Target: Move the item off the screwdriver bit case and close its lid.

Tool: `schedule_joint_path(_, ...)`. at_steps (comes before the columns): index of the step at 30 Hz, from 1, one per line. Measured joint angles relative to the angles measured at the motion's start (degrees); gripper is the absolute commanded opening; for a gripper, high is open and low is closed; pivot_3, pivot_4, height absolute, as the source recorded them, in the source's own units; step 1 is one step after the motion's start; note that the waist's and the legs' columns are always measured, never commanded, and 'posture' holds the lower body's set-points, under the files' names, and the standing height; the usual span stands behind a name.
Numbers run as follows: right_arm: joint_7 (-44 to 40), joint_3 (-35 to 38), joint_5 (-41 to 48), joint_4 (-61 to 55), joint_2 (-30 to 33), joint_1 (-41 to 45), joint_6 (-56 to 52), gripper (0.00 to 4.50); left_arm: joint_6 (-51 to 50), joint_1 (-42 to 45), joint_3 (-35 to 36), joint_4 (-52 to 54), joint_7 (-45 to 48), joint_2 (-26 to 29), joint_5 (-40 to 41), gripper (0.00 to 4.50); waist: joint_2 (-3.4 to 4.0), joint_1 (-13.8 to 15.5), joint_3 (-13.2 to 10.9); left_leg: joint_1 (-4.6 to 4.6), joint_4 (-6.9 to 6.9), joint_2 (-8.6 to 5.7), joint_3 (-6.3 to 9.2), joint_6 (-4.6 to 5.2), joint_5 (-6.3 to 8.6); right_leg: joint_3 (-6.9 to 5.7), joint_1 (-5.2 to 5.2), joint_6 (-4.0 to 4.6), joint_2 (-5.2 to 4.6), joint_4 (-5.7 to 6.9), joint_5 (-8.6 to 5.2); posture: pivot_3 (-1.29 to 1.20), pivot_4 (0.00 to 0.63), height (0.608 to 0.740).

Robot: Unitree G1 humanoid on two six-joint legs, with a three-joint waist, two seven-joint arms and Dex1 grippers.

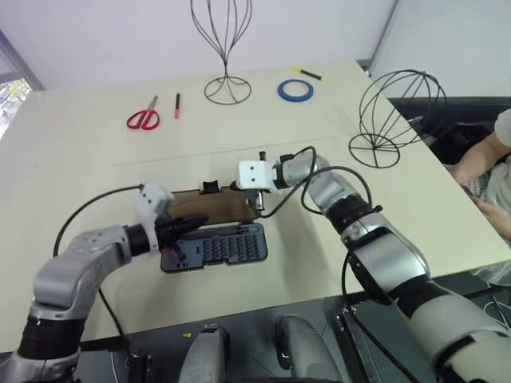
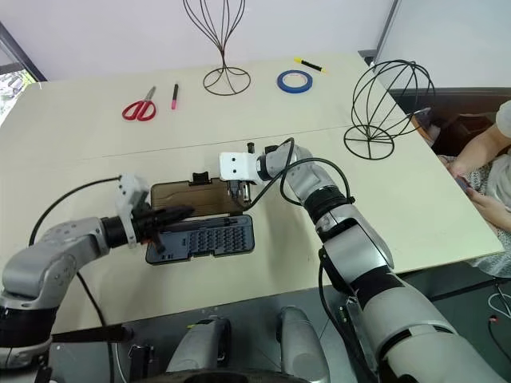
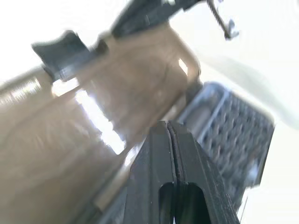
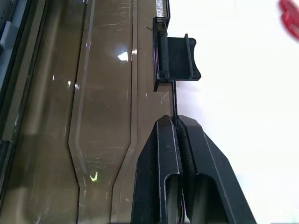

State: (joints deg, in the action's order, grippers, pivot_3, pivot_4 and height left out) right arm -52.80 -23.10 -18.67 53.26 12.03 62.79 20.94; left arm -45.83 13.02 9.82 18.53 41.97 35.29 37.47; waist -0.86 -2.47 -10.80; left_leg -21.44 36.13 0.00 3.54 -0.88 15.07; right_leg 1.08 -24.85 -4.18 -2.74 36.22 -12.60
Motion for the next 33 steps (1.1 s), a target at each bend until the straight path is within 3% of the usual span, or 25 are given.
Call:
schedule_joint_path(5,3.9,-0.7,-1.7,-5.9,1.8,-3.1,3.0,0.05,-3.7,10.8,5.2,-2.2,-6.0,-2.6,5.8,0.0,-0.01,0.0,0.0,-0.01,0.0,-0.02,0.01,-0.07,-0.04,-0.01,0.01,-0.01,-0.01,0.01,0.01,0.0,0.15,0.74)
schedule_joint_path(10,6.9,-0.9,-3.0,-12.2,3.7,-6.1,3.3,0.05,-3.7,17.2,7.2,-8.1,-9.4,-2.7,6.4,0.0,-0.01,-0.1,0.0,0.02,-0.04,-0.02,0.0,-0.09,-0.05,0.01,-0.01,-0.01,0.01,0.02,0.01,0.0,0.15,0.74)
schedule_joint_path(21,7.6,-0.9,-3.0,-24.2,6.1,-10.7,-0.3,0.05,6.5,19.3,7.3,-32.3,-10.1,-2.1,-3.2,0.0,-0.01,0.0,0.0,-0.02,-0.03,-0.02,-0.01,-0.16,-0.09,0.0,-0.02,-0.02,-0.02,0.01,0.01,0.0,0.15,0.74)
schedule_joint_path(33,6.6,-1.0,-2.5,-29.0,6.6,-12.5,-3.9,0.05,14.5,15.5,5.8,-44.1,-9.5,-6.0,-9.5,0.0,-0.04,0.1,0.0,-0.03,-0.02,-0.03,-0.01,-0.15,-0.09,-0.02,-0.04,-0.02,-0.06,0.02,0.02,0.0,0.15,0.74)
